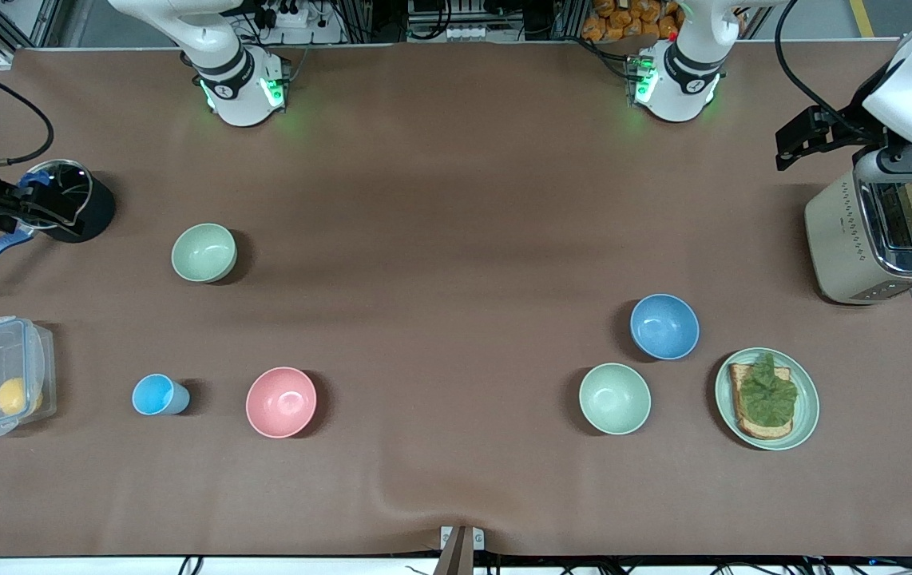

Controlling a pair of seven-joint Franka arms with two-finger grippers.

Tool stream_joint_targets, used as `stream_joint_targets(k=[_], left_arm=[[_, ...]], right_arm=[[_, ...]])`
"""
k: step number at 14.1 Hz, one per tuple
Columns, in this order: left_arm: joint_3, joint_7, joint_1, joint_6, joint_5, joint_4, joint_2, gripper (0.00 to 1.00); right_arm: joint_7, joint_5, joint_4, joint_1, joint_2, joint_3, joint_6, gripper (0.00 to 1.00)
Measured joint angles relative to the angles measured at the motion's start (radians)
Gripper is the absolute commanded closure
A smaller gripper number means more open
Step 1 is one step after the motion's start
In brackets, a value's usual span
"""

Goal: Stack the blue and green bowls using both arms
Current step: 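Move the right gripper to the green bowl while the left gripper nears the blue bowl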

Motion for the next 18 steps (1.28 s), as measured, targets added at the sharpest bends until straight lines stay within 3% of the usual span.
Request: stream_joint_targets(k=[10, 13, 18], left_arm=[[-0.004, 0.008, -0.002, 0.0, 0.0, 0.001, 0.001, 0.0], [-0.004, 0.008, -0.002, 0.0, 0.0, 0.0, 0.008, 0.0], [-0.004, 0.008, -0.002, 0.0, 0.0, -0.02, 0.068, 0.0]], right_arm=[[0.0, 0.013, -0.033, -0.008, 0.009, -0.011, -0.016, 0.0], [0.0, 0.014, -0.106, -0.015, 0.014, -0.013, 0.026, 0.0], [-0.073, 0.015, -0.325, -0.046, -0.022, -0.015, 0.239, 0.0]])
